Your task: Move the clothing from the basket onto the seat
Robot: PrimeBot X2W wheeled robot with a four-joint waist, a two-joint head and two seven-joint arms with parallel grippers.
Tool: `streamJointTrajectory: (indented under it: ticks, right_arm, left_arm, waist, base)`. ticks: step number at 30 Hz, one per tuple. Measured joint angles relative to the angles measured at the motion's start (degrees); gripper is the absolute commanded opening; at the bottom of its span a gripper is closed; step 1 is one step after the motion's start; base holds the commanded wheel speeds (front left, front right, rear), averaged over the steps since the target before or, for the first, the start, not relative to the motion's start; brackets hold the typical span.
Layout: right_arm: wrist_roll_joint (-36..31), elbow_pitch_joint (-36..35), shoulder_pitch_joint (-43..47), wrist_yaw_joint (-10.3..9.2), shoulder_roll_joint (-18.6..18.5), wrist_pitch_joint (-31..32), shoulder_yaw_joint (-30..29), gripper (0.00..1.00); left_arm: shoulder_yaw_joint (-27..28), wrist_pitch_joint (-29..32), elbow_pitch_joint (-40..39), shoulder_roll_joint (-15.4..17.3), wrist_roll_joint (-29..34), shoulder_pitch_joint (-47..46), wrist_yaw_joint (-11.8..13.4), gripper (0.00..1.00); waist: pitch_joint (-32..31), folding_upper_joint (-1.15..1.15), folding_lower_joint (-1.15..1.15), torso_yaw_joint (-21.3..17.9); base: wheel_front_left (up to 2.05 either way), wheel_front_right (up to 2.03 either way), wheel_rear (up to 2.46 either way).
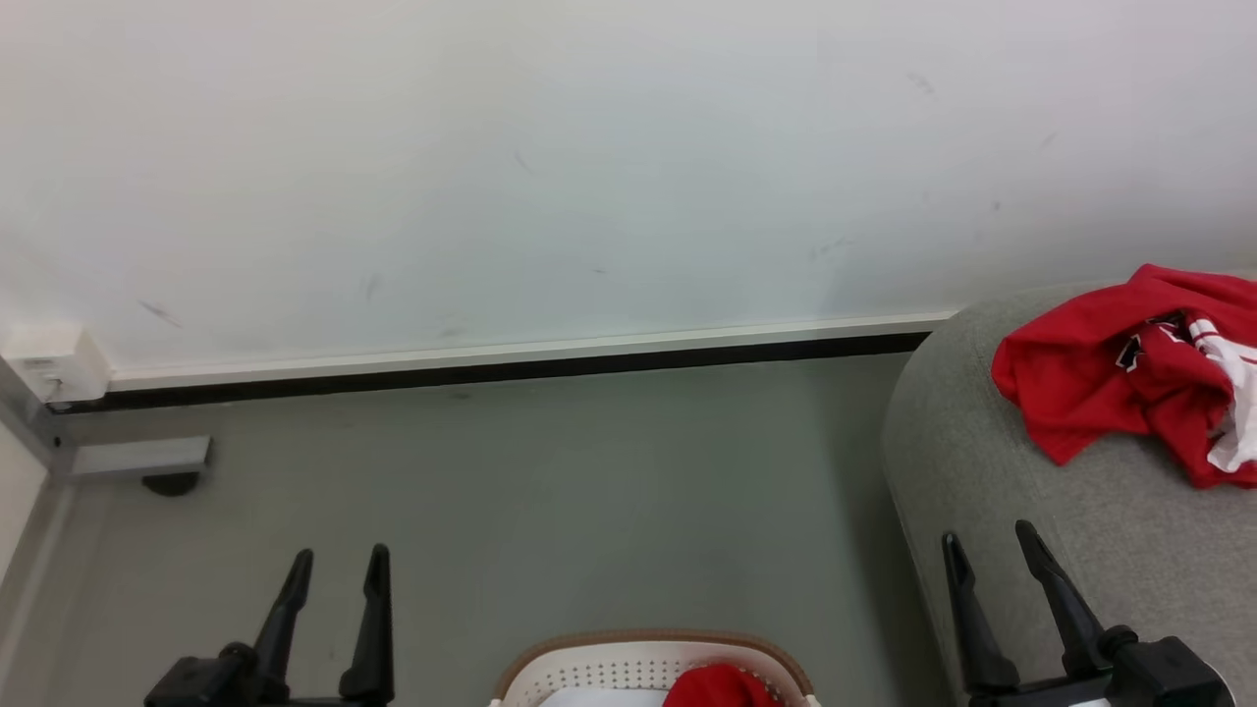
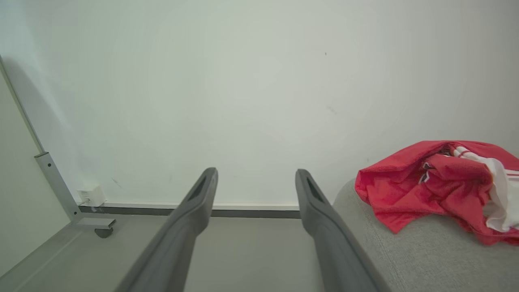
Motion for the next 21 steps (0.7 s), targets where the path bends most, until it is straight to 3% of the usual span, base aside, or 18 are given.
streamJointTrajectory:
  ticks: [10,21]
  right_arm:
    - [-0.16,-1.41,-3.79,0.0,0.04,-0.16,-1.0,1.0]
    - [-0.77,-5.11,-11.08,0.0,0.01,-0.18,-3.01,1.0]
  left_arm:
    - [-1.83,-0.01,0.53,-0.3,0.83,-3.23,-1.52,1.0]
    - [-10.76,0.54,7.27,2.83,0.74,-11.63,-2.27,1.0]
  waist:
    - [3.83,0.0,0.0,-4.37]
    - [12.04,0.0,0.01,-9.93]
  base:
    - [0.0,0.0,0.0]
    - [0.0,0.0,0.0]
